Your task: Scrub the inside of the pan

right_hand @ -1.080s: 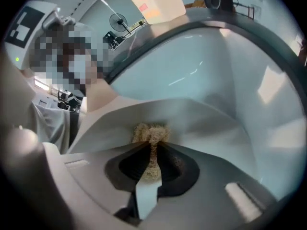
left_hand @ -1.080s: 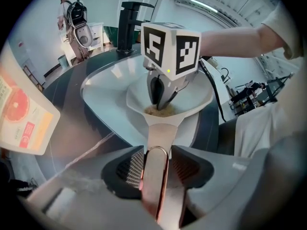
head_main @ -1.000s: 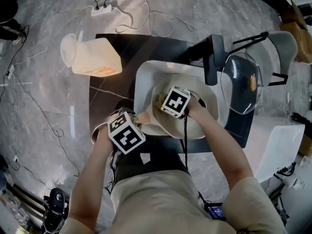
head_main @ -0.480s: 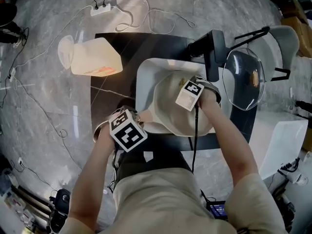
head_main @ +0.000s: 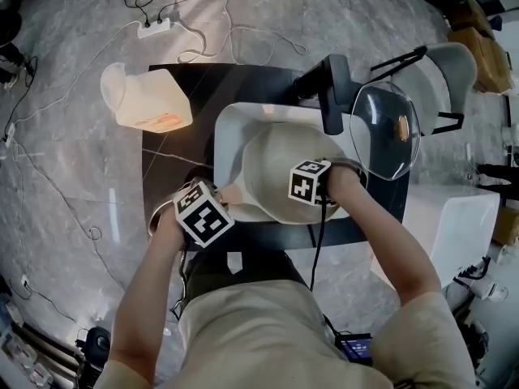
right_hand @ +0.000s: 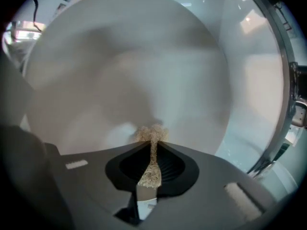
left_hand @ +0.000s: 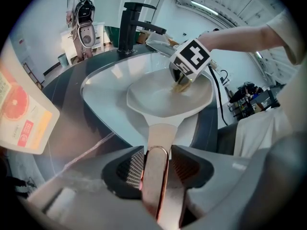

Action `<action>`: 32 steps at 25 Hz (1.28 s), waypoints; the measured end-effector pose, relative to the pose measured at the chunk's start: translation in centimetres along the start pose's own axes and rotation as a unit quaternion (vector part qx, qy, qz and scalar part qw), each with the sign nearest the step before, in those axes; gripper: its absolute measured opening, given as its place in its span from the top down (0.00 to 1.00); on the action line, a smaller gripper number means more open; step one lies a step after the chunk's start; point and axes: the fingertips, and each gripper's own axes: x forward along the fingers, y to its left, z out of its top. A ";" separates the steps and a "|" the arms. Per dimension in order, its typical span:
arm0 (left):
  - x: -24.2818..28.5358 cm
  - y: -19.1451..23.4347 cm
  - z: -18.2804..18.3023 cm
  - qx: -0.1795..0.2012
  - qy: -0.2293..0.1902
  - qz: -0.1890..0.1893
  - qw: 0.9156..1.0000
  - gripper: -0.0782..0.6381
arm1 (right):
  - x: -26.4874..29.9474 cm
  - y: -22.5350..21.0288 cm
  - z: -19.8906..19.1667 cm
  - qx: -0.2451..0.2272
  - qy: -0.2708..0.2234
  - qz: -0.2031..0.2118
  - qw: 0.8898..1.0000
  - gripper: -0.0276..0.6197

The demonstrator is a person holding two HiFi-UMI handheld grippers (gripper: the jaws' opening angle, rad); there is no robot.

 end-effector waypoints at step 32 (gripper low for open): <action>-0.1 0.0 0.2 0.002 0.008 -0.006 1.000 0.63 | -1.4 -8.8 10.5 0.124 -0.288 -0.124 0.942 0.89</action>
